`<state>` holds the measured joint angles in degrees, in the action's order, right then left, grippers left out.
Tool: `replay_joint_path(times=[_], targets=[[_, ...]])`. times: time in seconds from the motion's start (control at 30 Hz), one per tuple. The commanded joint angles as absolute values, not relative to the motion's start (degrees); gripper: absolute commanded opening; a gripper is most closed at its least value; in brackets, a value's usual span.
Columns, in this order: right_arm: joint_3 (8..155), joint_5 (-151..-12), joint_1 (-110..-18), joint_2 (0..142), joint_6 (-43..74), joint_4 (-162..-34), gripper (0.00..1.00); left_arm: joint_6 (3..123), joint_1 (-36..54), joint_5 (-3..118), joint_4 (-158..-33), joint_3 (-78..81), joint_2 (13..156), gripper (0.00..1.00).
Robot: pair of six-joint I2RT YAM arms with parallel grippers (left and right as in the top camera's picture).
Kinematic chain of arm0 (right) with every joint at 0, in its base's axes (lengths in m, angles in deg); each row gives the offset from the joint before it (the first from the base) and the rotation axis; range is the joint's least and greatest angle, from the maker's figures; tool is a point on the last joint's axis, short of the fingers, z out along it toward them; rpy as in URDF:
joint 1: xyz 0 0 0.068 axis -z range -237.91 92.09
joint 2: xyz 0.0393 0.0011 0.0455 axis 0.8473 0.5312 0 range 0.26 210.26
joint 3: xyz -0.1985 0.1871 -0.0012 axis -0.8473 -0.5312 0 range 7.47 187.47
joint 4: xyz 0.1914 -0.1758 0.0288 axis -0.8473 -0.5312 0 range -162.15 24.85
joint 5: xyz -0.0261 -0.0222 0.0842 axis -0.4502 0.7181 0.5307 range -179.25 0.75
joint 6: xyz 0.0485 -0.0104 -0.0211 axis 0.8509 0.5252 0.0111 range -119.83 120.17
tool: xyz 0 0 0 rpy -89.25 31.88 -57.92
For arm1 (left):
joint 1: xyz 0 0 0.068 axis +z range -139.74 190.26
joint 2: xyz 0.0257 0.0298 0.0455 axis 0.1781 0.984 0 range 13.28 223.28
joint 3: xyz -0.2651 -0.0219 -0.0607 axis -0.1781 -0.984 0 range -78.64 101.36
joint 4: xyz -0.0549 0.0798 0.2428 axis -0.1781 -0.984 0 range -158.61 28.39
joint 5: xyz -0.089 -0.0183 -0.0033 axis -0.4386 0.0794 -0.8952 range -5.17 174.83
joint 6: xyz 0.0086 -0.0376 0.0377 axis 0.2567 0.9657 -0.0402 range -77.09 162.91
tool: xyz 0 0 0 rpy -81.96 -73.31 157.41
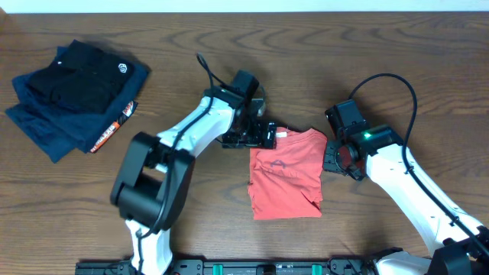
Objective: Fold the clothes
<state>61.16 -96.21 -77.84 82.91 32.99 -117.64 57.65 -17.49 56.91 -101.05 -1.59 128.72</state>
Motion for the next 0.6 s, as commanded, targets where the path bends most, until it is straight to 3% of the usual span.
replay_joint_path(times=[0.0, 0.07, 0.13, 0.17, 0.2, 0.23, 0.57], targets=[[61.62, -96.98, -77.36, 82.67, 32.42, -117.64, 0.45, 57.08, -17.95, 50.9, -99.14, -1.54, 131.78, 0.97], [61.62, -96.98, -77.36, 82.67, 32.42, -117.69, 0.44, 56.54, -18.52, 49.08, -97.11, -1.54, 132.68, 0.86], [61.62, -96.98, -77.36, 82.67, 32.42, -117.73, 0.44, 55.09, -19.02, 47.71, -95.25, -1.54, 132.83, 0.66], [61.62, -96.95, -77.36, 82.67, 32.42, -117.84, 0.44, 55.01, -19.19, 47.73, -94.47, -1.54, 132.59, 0.43], [61.62, -96.98, -77.36, 82.67, 32.4, -117.99, 0.44, 54.92, -19.17, 47.73, -93.62, -1.52, 132.3, 0.29], [61.62, -96.98, -77.36, 82.67, 32.4, -118.21, 0.44, 54.88, -19.11, 47.75, -93.09, -1.43, 131.95, 0.08], [61.62, -97.89, -77.36, 82.67, 32.27, -119.37, 0.43, 49.98, -9.21, 48.41, -90.88, 0.91, 119.98, 0.06]])
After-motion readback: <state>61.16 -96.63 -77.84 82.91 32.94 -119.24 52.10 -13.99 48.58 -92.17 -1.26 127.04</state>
